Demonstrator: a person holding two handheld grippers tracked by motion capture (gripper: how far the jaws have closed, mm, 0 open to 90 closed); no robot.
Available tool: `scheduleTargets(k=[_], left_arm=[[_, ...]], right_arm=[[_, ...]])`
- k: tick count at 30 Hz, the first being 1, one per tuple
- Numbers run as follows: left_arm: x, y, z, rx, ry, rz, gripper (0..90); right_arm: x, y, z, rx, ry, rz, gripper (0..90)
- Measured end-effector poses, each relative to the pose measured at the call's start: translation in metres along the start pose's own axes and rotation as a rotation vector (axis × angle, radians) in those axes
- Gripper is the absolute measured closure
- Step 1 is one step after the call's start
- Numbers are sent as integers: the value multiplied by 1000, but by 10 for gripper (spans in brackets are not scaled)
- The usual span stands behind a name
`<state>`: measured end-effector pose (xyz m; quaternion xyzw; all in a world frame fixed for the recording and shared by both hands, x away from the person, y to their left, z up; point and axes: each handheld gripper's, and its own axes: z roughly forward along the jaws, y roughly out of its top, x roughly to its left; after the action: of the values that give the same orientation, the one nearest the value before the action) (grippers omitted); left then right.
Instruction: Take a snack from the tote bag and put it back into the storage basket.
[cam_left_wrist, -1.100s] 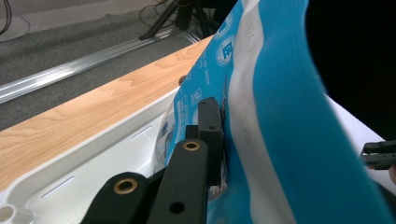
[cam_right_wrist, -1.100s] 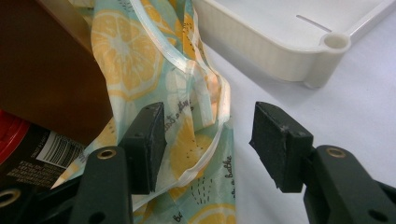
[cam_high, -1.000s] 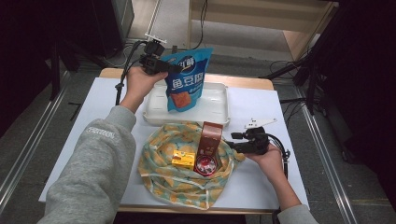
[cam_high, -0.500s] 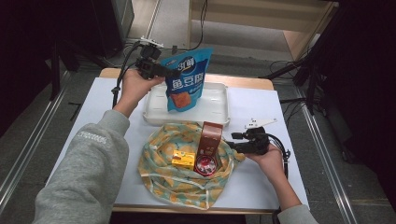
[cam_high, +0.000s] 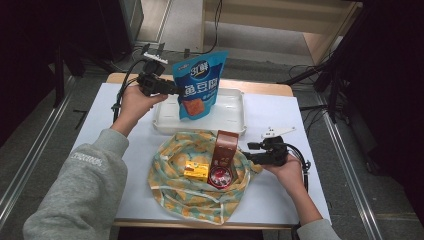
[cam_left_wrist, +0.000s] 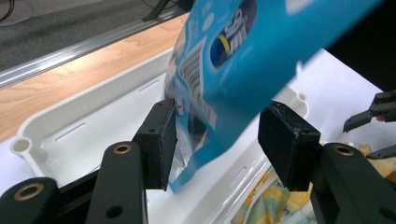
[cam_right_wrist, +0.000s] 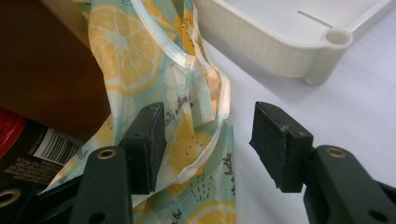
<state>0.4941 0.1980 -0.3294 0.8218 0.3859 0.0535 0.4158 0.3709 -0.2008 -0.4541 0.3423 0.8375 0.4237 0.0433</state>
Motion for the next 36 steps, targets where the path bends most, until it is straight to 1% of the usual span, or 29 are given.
scheduleTargets(k=[2, 3, 5, 6, 9, 11, 13, 14, 16, 20, 23, 28, 30, 33, 36], left_arm=[[1, -4, 0, 5, 2, 2, 474], [1, -6, 1, 19, -1, -2, 474], [2, -10, 2, 13, 3, -2, 472], [2, -12, 3, 14, 1, -13, 472], [4, -17, 6, 18, 2, -15, 472], [6, -19, 7, 31, 0, -25, 473], [7, -22, 9, 20, -1, -32, 474], [8, -24, 10, 24, -1, -34, 474], [9, -27, 14, 24, -2, -39, 476], [11, -33, 21, 39, 6, -40, 488], [13, -35, 26, 50, 3, -49, 494], [13, -37, 32, 42, 9, -52, 508], [14, -38, 34, 38, 17, -54, 510], [16, -38, 37, 32, 26, -63, 524], [18, -38, 39, 21, 24, -77, 549]], right_arm=[[0, 0, 0, -1, 0, -2, 451], [0, 0, 0, -1, 0, -2, 451], [0, 0, 0, 0, 0, -3, 451], [0, 0, 1, -1, 0, -4, 451], [0, 0, 1, -2, 2, -5, 451], [0, 0, 1, -3, 2, -6, 451], [0, 0, 1, -2, 3, -6, 451], [0, 0, 1, -2, 2, -5, 451], [0, 1, 1, -4, 3, -6, 451], [0, 1, 1, -2, 3, -3, 451], [0, 1, 1, -3, 3, -4, 451], [0, 1, 1, -4, 3, -2, 451], [0, 1, 1, -3, 3, -2, 451], [0, 1, 1, -3, 4, -3, 451], [0, 1, 1, -3, 3, -4, 451]])
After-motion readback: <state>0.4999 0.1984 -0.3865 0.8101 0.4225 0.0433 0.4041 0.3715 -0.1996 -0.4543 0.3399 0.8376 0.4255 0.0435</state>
